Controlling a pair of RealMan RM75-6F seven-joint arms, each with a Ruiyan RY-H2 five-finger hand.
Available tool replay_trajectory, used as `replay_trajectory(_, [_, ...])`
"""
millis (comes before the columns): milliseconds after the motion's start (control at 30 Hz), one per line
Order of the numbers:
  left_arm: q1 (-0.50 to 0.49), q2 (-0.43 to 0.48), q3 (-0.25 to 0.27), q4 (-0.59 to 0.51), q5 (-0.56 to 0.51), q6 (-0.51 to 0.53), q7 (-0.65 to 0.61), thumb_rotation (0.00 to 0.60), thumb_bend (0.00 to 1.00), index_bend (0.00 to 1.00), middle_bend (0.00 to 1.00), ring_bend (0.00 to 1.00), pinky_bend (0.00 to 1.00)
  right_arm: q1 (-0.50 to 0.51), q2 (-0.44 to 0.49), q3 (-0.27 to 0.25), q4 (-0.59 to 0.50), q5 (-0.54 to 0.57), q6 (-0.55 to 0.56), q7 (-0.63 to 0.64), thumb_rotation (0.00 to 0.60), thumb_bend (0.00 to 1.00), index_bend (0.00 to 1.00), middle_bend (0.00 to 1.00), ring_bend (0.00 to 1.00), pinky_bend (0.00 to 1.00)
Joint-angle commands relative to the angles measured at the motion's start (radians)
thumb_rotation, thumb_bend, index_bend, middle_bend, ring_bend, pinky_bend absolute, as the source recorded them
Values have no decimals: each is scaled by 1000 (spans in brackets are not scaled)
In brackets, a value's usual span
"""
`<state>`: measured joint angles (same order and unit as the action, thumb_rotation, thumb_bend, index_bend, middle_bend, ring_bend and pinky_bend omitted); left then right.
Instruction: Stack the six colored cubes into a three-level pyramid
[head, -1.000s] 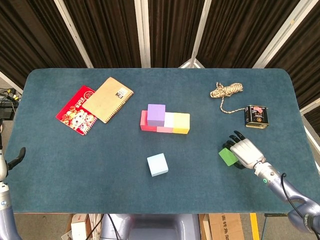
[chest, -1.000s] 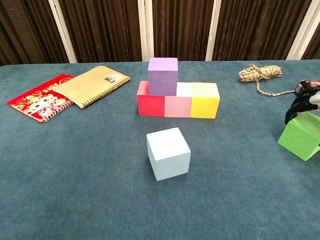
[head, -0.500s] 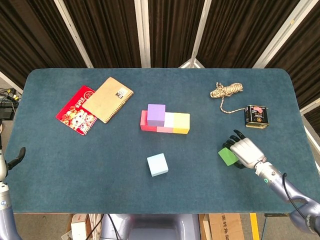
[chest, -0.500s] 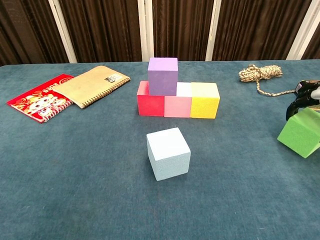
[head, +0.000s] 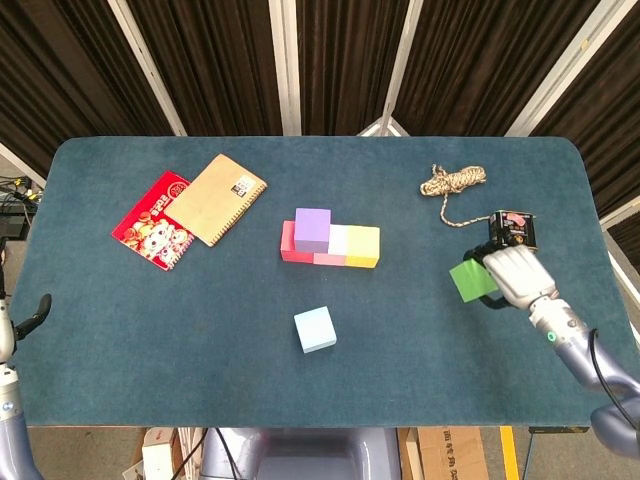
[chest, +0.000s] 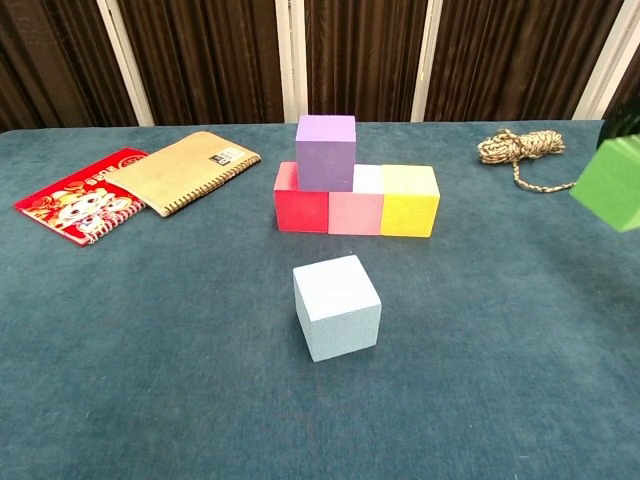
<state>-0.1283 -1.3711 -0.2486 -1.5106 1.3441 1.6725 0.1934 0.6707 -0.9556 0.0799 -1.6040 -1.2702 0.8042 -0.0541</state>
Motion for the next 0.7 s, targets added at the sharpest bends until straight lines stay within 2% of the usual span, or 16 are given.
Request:
replay_trajectory(33, [-1, 0, -1, 2, -2, -2, 0, 600, 313, 75, 104, 0, 0, 63, 53, 61, -80, 160, -65, -90, 600, 672, 464, 386, 237, 0])
replay_trajectory(200, [-2, 0, -4, 5, -10, -10, -4, 600, 313, 76, 104, 0, 0, 149, 74, 101, -195, 445, -62, -208, 600, 673, 459, 386, 237, 0])
replay_trajectory(367, [-3, 1, -4, 10, -14, -17, -7, 600, 313, 77, 104, 0, 0, 287, 46, 91, -283, 765, 66, -435, 600, 672, 459, 386, 237, 0])
replay_trajectory(433, [-5, 1, -4, 12, -15, -21, -7, 600, 313, 77, 104, 0, 0, 362, 14, 103, -315, 919, 129, -514, 600, 672, 458, 386, 237, 0])
replay_trajectory(600, [-7, -1, -4, 18, -17, -26, -5, 600, 313, 77, 104, 0, 0, 519, -52, 107, -308, 1199, 218, -698, 600, 673, 459, 386, 237, 0])
replay_trajectory(700, [-9, -4, -7, 26, -20, -25, -3, 600, 312, 77, 104, 0, 0, 637, -124, 127, -259, 1434, 298, -830, 600, 672, 459, 386, 238, 0])
